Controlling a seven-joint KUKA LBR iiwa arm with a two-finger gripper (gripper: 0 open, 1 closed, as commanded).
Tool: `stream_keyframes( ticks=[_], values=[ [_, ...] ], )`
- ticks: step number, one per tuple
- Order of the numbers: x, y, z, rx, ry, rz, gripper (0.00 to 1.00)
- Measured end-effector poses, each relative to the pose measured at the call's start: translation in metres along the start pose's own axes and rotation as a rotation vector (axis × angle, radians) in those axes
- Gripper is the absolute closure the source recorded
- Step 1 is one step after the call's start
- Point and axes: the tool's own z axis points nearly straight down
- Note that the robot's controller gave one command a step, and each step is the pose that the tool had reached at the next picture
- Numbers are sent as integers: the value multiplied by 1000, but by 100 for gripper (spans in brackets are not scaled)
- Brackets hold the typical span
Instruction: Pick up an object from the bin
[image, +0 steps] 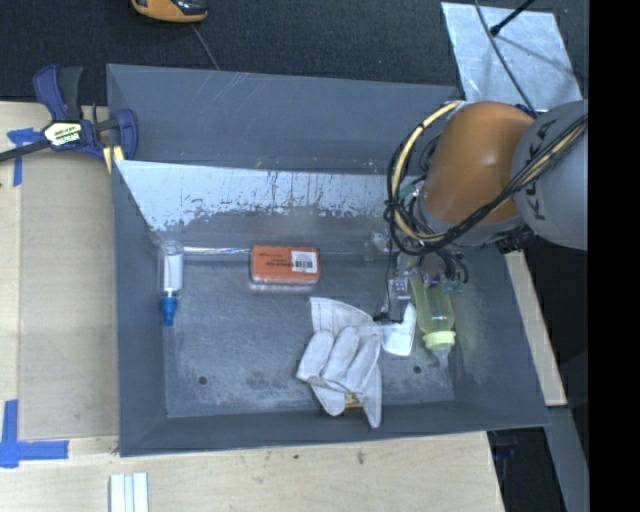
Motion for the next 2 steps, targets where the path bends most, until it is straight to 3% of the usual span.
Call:
stream_keyframes(
  ticks=[1,2],
  values=[
    [-2,0,-5,1,-8,-1,0],
    [4,5,11,2,-15,-77,0]
  ],
)
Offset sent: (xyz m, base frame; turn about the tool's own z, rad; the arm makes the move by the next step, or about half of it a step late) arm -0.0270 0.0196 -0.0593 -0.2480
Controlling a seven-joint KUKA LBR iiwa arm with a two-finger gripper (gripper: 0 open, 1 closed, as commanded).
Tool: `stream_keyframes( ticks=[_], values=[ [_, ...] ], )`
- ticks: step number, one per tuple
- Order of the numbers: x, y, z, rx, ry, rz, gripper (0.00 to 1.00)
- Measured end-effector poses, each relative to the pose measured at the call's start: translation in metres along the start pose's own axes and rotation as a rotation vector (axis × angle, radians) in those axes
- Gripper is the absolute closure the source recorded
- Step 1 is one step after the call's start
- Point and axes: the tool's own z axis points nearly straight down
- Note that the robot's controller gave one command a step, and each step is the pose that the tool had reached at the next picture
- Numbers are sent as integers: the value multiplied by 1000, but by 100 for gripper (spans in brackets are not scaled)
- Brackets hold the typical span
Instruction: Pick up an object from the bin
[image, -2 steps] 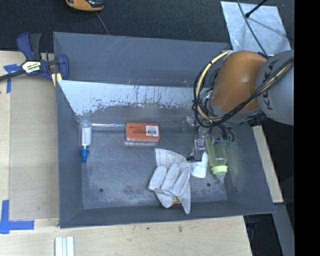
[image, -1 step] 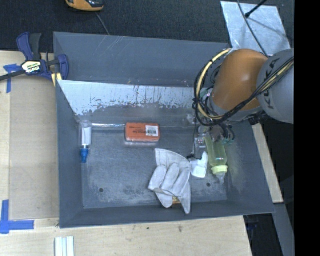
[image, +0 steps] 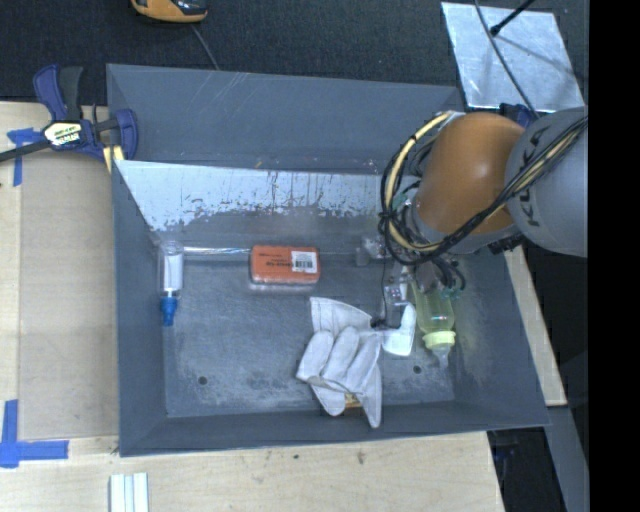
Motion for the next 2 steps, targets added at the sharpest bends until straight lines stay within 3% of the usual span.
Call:
stream_keyframes(
  ticks=[1,2],
  values=[
    [16,15,34,-2,7,-103,0],
    [26,38,47,-3,7,-213,100]
  ],
)
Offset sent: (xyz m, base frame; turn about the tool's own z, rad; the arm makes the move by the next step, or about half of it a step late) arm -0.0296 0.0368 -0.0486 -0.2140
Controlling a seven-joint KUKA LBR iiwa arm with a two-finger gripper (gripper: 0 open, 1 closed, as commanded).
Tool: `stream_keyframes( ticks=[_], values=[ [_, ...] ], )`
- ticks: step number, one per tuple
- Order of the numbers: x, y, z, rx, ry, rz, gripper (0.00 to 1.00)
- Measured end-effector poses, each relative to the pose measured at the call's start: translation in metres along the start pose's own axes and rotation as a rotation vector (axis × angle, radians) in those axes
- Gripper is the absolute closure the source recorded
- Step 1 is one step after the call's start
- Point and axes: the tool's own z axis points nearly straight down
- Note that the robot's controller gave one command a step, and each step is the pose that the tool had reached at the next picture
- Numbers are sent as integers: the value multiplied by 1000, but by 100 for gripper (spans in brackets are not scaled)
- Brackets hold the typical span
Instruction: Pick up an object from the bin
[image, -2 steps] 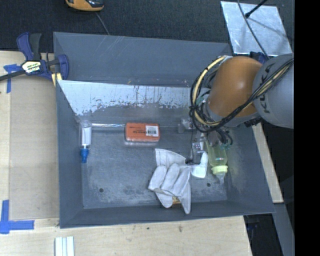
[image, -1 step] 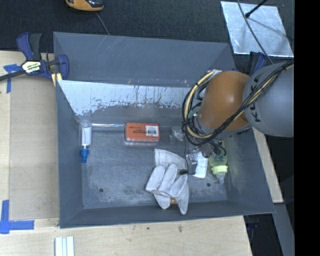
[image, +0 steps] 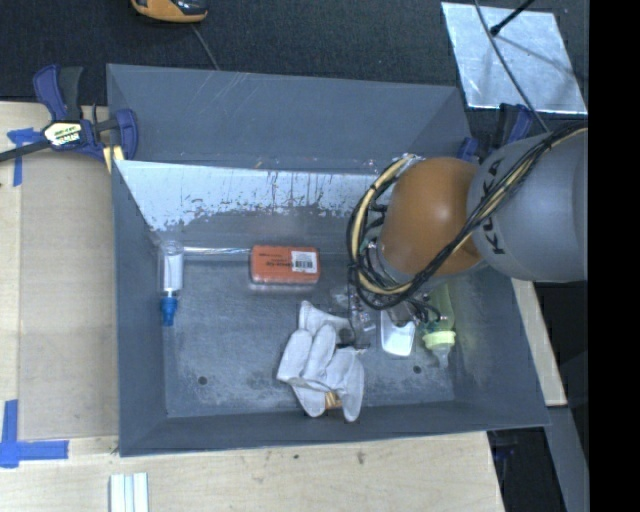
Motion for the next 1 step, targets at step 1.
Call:
stream_keyframes(
  ticks=[1],
  values=[
    [0,0,0,0,0,0,100]
  ],
)
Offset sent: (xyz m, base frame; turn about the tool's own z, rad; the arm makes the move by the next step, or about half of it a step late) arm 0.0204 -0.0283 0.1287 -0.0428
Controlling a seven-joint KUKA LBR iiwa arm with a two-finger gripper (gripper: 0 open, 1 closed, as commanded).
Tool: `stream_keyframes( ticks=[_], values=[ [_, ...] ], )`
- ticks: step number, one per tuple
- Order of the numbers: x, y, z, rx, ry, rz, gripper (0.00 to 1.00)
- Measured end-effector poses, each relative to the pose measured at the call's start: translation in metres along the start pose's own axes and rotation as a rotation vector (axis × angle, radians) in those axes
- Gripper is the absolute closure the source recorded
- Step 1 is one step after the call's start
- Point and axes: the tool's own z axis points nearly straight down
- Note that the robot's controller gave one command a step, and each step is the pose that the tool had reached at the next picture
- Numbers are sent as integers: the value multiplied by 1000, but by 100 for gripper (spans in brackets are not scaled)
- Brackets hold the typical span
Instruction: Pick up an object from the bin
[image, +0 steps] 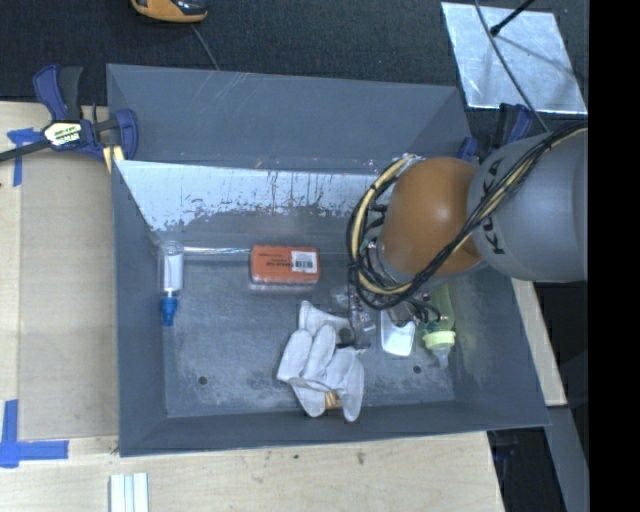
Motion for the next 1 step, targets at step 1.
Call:
stream_keyframes(
  ticks=[1],
  values=[
    [-13,-34,-129,-1,0,-39,100]
  ],
)
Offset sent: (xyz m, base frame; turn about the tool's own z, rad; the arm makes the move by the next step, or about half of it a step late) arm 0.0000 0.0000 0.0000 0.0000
